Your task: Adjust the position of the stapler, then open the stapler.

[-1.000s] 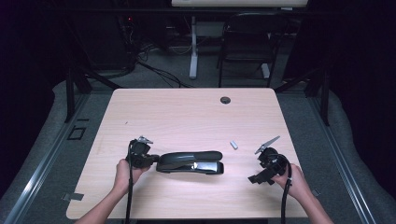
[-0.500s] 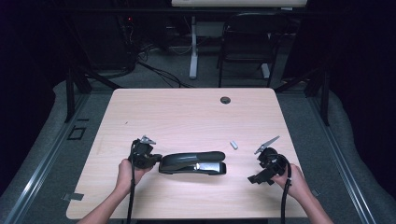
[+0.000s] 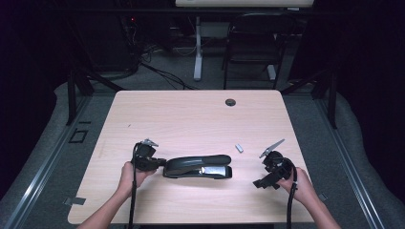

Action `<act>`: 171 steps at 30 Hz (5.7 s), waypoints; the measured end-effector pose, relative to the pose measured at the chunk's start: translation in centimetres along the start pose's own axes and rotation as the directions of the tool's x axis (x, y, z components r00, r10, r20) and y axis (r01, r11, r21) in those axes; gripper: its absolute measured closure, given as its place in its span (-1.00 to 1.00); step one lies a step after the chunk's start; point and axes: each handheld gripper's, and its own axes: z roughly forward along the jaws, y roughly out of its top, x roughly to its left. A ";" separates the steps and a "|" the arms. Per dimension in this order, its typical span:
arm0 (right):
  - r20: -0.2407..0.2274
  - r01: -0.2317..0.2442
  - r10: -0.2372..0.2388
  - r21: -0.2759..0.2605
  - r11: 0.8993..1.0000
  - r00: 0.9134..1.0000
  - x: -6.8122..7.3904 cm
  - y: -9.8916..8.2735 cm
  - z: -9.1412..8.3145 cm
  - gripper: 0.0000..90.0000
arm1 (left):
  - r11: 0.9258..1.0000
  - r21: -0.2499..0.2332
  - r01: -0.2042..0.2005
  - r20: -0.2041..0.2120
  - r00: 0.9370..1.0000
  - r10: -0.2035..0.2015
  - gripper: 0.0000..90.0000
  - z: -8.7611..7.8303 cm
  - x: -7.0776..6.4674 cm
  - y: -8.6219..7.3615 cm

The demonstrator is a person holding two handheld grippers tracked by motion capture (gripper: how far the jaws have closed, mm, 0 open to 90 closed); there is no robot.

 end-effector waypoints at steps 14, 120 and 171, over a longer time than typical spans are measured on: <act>0.007 0.018 -0.018 -0.030 0.999 1.000 0.5 0.2 -0.4 -0.68 | 1.000 0.011 -0.001 -0.047 0.999 0.001 0.74 -0.6 -0.9 0.0; 0.158 0.182 -0.144 -0.258 0.949 0.977 8.5 4.5 3.8 1.00 | 0.936 -0.241 -0.255 -0.031 0.966 0.255 0.95 2.6 -16.1 0.0; 0.192 0.191 -0.133 -0.331 0.924 0.972 8.6 4.3 5.6 1.00 | 0.931 -0.325 -0.165 -0.043 0.986 0.160 1.00 6.3 -17.2 1.8</act>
